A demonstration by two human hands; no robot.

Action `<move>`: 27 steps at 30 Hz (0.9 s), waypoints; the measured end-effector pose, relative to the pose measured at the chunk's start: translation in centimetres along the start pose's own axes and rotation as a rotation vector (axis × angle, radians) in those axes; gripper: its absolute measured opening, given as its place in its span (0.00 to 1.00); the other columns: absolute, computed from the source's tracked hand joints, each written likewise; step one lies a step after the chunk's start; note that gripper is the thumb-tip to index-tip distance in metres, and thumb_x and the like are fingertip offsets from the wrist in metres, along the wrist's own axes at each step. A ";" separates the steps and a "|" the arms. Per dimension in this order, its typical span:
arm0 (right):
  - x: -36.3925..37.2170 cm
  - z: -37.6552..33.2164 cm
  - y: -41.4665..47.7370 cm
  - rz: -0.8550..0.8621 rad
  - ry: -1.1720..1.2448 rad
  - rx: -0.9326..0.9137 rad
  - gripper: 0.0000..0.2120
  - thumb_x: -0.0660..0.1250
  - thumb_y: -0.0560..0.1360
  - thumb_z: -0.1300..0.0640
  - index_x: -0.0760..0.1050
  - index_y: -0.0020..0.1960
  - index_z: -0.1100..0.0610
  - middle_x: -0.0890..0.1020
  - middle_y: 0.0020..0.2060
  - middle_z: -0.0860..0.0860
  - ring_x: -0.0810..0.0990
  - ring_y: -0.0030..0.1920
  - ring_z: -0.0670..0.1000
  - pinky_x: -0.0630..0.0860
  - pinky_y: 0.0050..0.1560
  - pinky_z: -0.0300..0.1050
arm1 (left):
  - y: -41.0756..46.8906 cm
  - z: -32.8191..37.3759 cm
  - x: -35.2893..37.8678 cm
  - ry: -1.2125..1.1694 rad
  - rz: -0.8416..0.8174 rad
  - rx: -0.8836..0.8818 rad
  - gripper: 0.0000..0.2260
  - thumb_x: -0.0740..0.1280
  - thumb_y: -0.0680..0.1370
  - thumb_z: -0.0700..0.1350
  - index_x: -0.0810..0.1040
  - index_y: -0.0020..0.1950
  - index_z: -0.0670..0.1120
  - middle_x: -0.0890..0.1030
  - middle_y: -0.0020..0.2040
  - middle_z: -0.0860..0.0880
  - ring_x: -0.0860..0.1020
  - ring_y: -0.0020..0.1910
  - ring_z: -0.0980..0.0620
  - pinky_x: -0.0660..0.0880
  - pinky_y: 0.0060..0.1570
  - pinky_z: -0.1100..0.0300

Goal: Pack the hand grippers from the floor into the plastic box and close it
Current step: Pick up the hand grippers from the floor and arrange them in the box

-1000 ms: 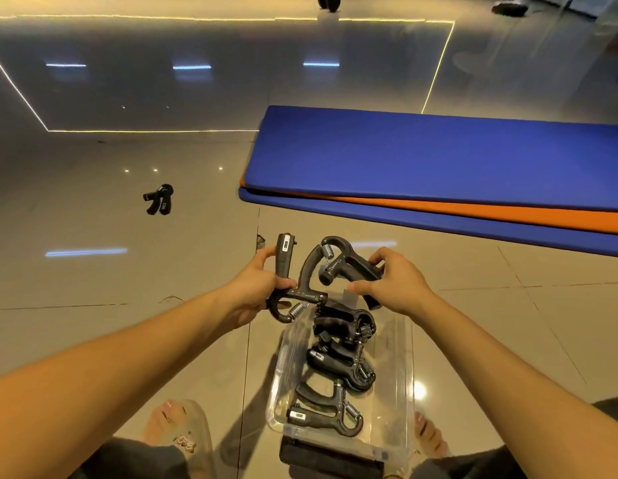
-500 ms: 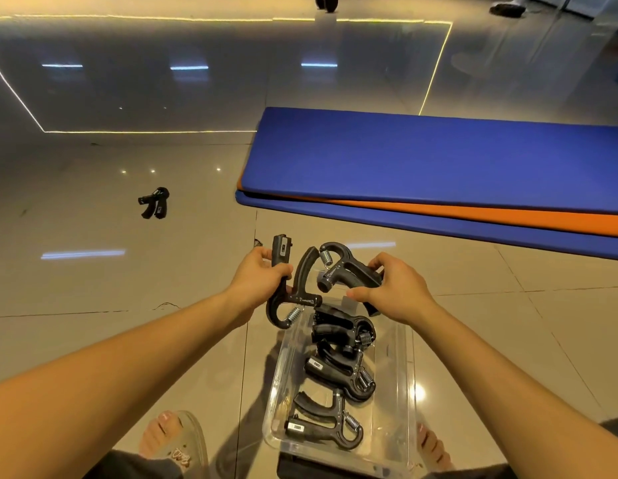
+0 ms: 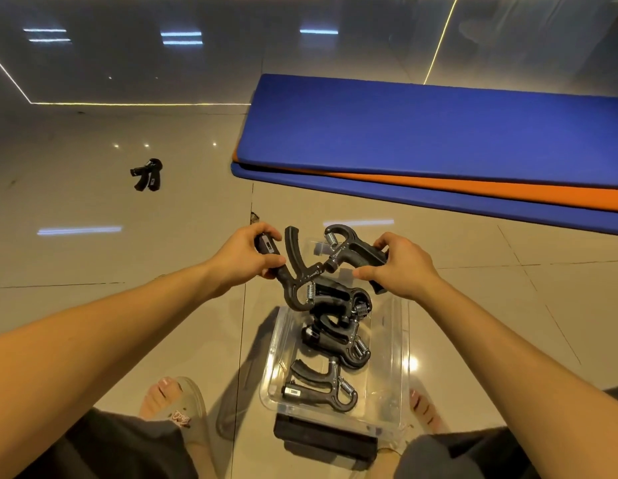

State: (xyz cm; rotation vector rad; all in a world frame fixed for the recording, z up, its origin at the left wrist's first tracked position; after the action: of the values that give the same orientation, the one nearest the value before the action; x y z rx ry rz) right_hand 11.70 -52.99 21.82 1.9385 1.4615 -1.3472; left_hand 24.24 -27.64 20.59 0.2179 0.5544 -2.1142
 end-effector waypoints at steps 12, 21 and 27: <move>0.8 0.1 0.1 -0.031 -0.033 -0.017 0.27 0.78 0.66 0.38 0.71 0.56 0.49 0.81 0.46 0.48 0.82 0.45 0.51 0.81 0.51 0.55 | -1.9 -4.9 -0.8 0.434 -0.191 0.092 0.13 0.78 0.72 0.46 0.81 0.54 0.50 0.82 0.47 0.49 0.82 0.46 0.51 0.81 0.49 0.56; 1.3 0.6 0.2 -0.041 -0.035 -0.006 0.27 0.79 0.65 0.38 0.72 0.55 0.49 0.82 0.44 0.47 0.83 0.44 0.51 0.81 0.51 0.55 | -2.5 -5.6 -0.5 1.055 -0.328 0.371 0.15 0.74 0.75 0.53 0.82 0.60 0.51 0.76 0.50 0.58 0.76 0.46 0.59 0.70 0.44 0.68; 1.3 0.8 0.1 -0.044 -0.005 0.017 0.27 0.79 0.66 0.40 0.73 0.57 0.50 0.82 0.46 0.48 0.83 0.44 0.51 0.81 0.52 0.56 | -3.6 -7.5 1.4 0.870 -0.241 0.236 0.12 0.73 0.74 0.51 0.82 0.57 0.51 0.80 0.51 0.57 0.77 0.51 0.57 0.75 0.50 0.61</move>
State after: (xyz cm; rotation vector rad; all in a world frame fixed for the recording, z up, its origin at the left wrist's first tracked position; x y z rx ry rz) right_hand 11.41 -52.89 20.32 1.9226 1.5036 -1.3872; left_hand 20.08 -23.48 14.56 1.2957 0.8497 -2.2517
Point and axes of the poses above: each hand's wrist, its own y-axis towards the middle knuckle, its own x-axis out of the palm, z = x × y, the point moved 1 cm from there along y, towards the middle knuckle
